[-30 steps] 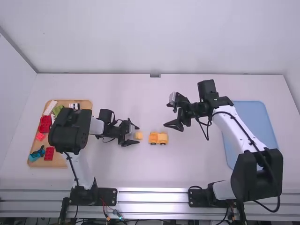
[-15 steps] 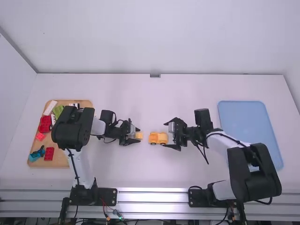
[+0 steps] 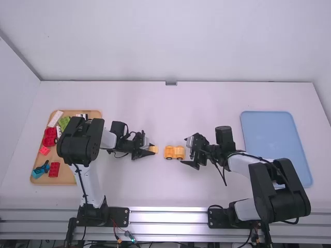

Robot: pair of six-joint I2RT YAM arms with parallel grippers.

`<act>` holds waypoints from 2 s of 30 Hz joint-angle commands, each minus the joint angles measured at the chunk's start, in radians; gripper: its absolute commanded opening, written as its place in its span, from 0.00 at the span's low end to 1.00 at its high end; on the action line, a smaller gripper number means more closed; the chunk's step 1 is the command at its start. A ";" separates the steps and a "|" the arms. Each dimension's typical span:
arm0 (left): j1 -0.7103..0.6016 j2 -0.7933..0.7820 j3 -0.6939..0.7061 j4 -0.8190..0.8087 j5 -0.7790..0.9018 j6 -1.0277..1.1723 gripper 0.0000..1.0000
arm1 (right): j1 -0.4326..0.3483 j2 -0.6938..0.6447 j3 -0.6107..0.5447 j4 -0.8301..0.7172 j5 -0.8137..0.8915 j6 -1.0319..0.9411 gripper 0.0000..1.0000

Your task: Assemble lego blocks to make yellow taxi

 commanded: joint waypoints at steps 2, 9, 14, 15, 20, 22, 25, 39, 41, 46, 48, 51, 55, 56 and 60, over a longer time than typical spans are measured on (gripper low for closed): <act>-0.003 0.016 0.003 -0.009 -0.038 0.000 0.27 | -0.006 0.051 0.001 0.024 -0.027 0.004 0.99; -0.003 -0.029 0.003 -0.027 -0.029 -0.014 0.21 | 0.027 0.220 0.043 0.104 -0.025 0.003 0.99; -0.004 -0.106 0.003 -0.091 0.005 -0.011 0.14 | 0.026 0.272 0.045 0.181 -0.026 0.003 0.99; -0.002 -0.130 0.003 -0.114 0.014 -0.001 0.13 | 0.030 0.284 0.045 0.196 -0.026 0.003 0.99; -0.037 -0.189 0.003 -0.138 0.051 -0.008 0.11 | 0.060 0.362 0.050 0.303 -0.042 0.007 0.99; -0.066 -0.190 0.004 -0.136 0.053 -0.008 0.10 | 0.069 0.406 0.068 0.333 -0.053 0.007 0.99; -0.116 -0.190 0.003 -0.126 0.057 -0.009 0.09 | 0.074 0.451 0.099 0.343 -0.051 0.029 1.00; -0.277 -0.190 0.003 0.099 -0.129 -0.362 0.02 | 0.071 0.549 0.168 0.342 -0.132 0.021 0.75; -0.277 -0.190 0.003 0.101 -0.140 -0.378 0.02 | 0.077 0.549 0.159 0.351 -0.131 0.004 0.67; -0.277 -0.168 0.003 0.107 -0.159 -0.377 0.02 | 0.076 0.549 0.152 0.349 -0.127 -0.003 0.52; -0.277 -0.167 0.003 0.107 -0.150 -0.377 0.02 | 0.066 0.549 0.153 0.346 -0.129 -0.003 0.49; -0.277 -0.167 0.003 0.105 -0.154 -0.359 0.02 | 0.060 0.549 0.151 0.346 -0.132 0.000 0.49; -0.277 -0.144 0.003 0.119 -0.155 -0.359 0.02 | 0.058 0.549 0.151 0.343 -0.131 0.020 0.48; -0.277 -0.137 0.003 0.122 -0.147 -0.358 0.02 | 0.058 0.549 0.152 0.341 -0.132 0.019 0.48; -0.277 -0.118 0.003 0.120 -0.110 -0.282 0.02 | 0.061 0.549 0.160 0.319 -0.135 0.019 0.48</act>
